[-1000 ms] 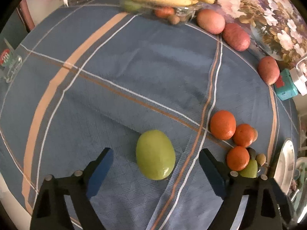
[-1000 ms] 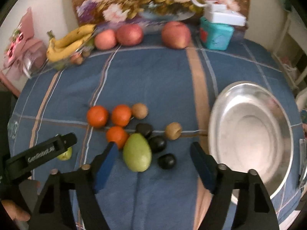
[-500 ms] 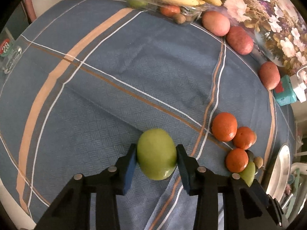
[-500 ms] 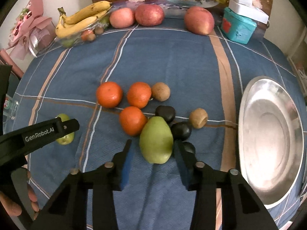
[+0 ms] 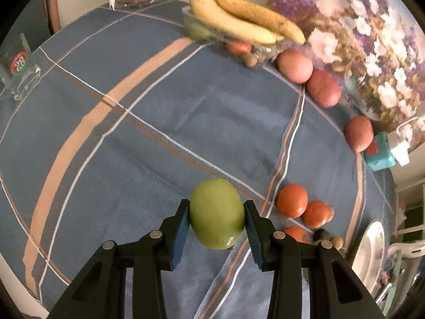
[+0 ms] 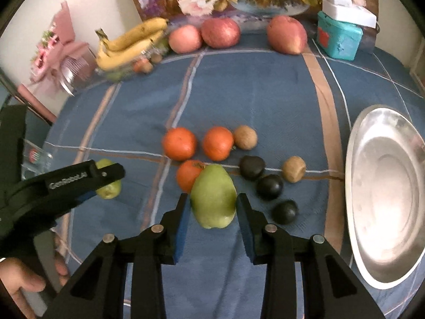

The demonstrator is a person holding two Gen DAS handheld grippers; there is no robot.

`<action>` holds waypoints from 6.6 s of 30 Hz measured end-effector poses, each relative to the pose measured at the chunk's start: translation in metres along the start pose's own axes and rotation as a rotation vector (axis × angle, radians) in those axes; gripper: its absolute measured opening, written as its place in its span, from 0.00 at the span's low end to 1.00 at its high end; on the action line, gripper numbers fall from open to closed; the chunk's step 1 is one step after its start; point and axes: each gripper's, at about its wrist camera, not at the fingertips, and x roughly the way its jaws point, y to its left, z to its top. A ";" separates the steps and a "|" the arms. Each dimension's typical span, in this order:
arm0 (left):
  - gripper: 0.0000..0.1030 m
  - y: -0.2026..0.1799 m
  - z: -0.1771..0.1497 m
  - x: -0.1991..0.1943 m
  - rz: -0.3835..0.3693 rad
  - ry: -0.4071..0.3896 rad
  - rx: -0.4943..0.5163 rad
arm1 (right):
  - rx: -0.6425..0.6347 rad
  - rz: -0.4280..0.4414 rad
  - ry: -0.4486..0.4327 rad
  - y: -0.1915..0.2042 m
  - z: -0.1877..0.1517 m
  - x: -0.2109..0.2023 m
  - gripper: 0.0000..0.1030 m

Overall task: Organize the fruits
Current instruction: 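Carry both green pears toward the steel bowl with both tools, then open the right tool over the bowl while the left tool releases its pear there, then move both open tools back to the remaining fruit group, then grasp a tangerine with the left tool while the right tool grasps a black plum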

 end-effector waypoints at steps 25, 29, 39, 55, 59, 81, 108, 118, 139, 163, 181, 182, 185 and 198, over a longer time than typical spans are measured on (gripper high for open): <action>0.42 -0.011 -0.012 0.007 -0.006 0.056 0.032 | 0.009 -0.118 0.064 -0.011 -0.006 0.006 0.45; 0.42 -0.011 -0.013 0.007 -0.007 0.058 0.034 | -0.007 -0.154 0.076 -0.012 -0.007 0.013 0.45; 0.42 -0.011 -0.011 0.008 -0.013 0.056 0.024 | -0.099 -0.220 0.052 -0.003 -0.006 0.016 0.38; 0.42 -0.028 -0.016 0.004 -0.045 0.055 0.066 | -0.005 0.055 -0.007 0.004 -0.004 -0.010 0.38; 0.42 -0.049 -0.025 0.005 -0.065 0.069 0.121 | 0.069 0.034 -0.038 -0.020 0.000 -0.020 0.38; 0.45 -0.220 -0.122 0.014 -0.355 0.166 0.563 | 0.526 -0.357 -0.114 -0.198 -0.024 -0.075 0.31; 1.00 -0.060 -0.013 -0.011 0.051 -0.009 0.158 | 0.138 -0.254 -0.106 -0.080 -0.007 -0.048 0.73; 1.00 -0.039 0.000 -0.025 0.040 -0.063 0.120 | 0.022 -0.182 -0.078 -0.031 -0.003 -0.030 0.84; 1.00 -0.078 -0.034 0.052 0.009 0.214 0.280 | 0.022 -0.266 0.121 -0.042 -0.007 0.036 0.84; 1.00 -0.080 -0.031 0.078 0.038 0.233 0.310 | 0.035 -0.275 0.045 -0.029 -0.019 0.053 0.99; 0.86 -0.071 -0.022 0.065 -0.066 0.241 0.250 | -0.033 -0.294 0.058 0.013 0.000 0.040 0.98; 0.84 -0.072 -0.022 0.064 -0.068 0.241 0.247 | -0.024 -0.288 0.054 0.009 0.001 0.036 0.96; 0.79 -0.072 -0.022 0.060 -0.062 0.240 0.254 | 0.011 -0.278 0.049 0.002 -0.004 0.034 0.74; 0.38 -0.095 -0.030 0.047 -0.079 0.244 0.288 | 0.064 -0.255 0.083 -0.020 -0.009 0.037 0.25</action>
